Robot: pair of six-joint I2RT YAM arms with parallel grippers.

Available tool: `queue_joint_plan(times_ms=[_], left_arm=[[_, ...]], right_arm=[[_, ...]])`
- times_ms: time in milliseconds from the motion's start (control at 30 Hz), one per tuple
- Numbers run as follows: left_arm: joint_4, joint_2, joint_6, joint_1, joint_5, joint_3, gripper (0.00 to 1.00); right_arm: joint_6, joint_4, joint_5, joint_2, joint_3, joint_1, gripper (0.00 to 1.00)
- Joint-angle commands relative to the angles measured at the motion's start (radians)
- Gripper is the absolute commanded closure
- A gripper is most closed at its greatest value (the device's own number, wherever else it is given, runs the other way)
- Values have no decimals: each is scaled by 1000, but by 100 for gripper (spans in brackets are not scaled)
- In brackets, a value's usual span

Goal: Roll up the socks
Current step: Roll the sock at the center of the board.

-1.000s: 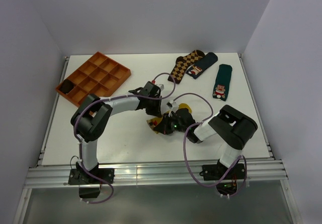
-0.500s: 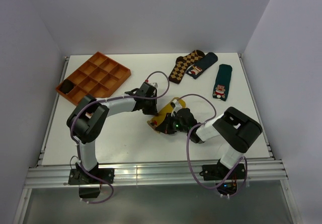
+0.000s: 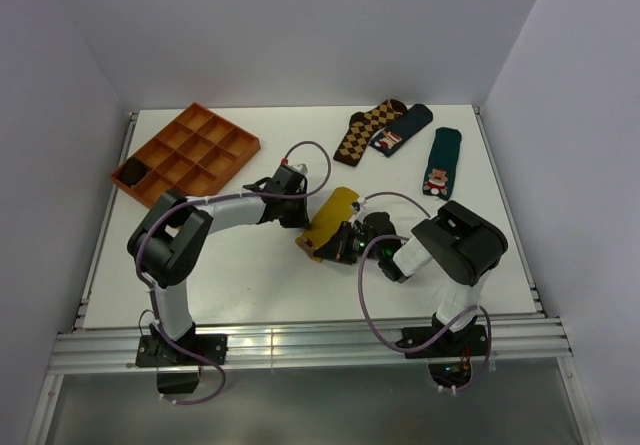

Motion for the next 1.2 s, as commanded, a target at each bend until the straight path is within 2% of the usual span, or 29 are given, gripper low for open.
queue_joint_plan(times_ms=[0, 200, 267, 367, 433, 500, 600, 700, 733, 933, 1167], left_arm=[[-13, -16, 4, 17, -71, -32, 92], [-2, -96, -36, 17, -78, -35, 61], [1, -139, -69, 20, -134, -48, 48], [16, -251, -134, 33, -191, -89, 37], [33, -353, -201, 39, -223, -153, 36], [91, -465, -260, 39, -249, -219, 31], [241, -593, -391, 39, -205, -444, 30], [340, -657, -462, 39, -167, -588, 31], [399, -662, -470, 39, -142, -612, 32], [523, -642, -482, -2, -147, -692, 33], [636, -508, -507, -35, -124, -698, 38]], right_arm=[[12, -85, -42, 57, -2, -20, 100], [-6, -172, -29, 50, 29, -23, 100], [-11, -197, -27, 50, 38, -23, 100], [-11, -208, -27, 54, 44, -26, 100], [-9, -211, -29, 56, 47, -29, 100], [-5, -209, -30, 60, 49, -29, 100], [8, -197, -41, 77, 50, -30, 100], [17, -182, -52, 91, 49, -33, 100], [20, -180, -53, 92, 49, -35, 100], [19, -185, -55, 96, 52, -35, 100], [22, -183, -56, 94, 52, -35, 100]])
